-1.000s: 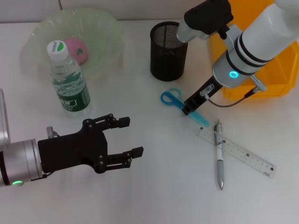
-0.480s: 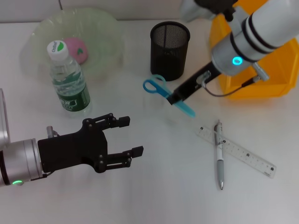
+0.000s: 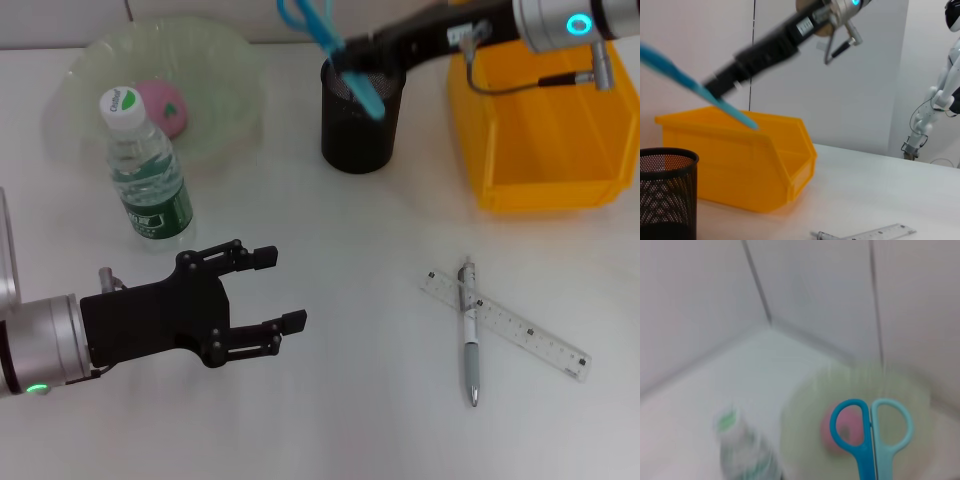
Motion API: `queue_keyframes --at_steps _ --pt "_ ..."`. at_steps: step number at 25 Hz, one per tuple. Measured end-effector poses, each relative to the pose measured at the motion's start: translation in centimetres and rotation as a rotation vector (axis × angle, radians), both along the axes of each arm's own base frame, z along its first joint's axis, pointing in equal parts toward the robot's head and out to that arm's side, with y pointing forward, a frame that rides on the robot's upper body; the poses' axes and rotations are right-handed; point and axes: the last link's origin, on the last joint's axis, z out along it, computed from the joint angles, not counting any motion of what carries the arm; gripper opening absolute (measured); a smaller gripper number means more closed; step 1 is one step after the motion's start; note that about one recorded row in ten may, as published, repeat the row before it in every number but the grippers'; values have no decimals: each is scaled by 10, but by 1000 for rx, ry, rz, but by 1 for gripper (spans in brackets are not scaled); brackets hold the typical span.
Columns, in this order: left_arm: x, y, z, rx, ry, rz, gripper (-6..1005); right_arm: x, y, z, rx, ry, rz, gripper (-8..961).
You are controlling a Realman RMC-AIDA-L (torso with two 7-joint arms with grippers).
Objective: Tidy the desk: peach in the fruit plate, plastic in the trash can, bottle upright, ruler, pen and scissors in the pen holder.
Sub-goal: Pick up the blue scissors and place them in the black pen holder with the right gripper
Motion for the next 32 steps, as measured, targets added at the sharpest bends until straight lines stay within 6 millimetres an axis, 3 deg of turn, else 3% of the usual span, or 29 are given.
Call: queue_keyframes --at_steps 5,14,24,32 --pt "0 0 0 -2 2 -1 794 8 12 -2 122 189 82 235" --pt "0 0 -1 -3 2 0 794 50 18 -25 346 293 187 244" --pt "0 0 -1 -4 3 -1 794 77 8 -48 533 233 293 254" --pt "1 0 0 -4 -1 -2 795 78 1 -57 561 218 325 262"
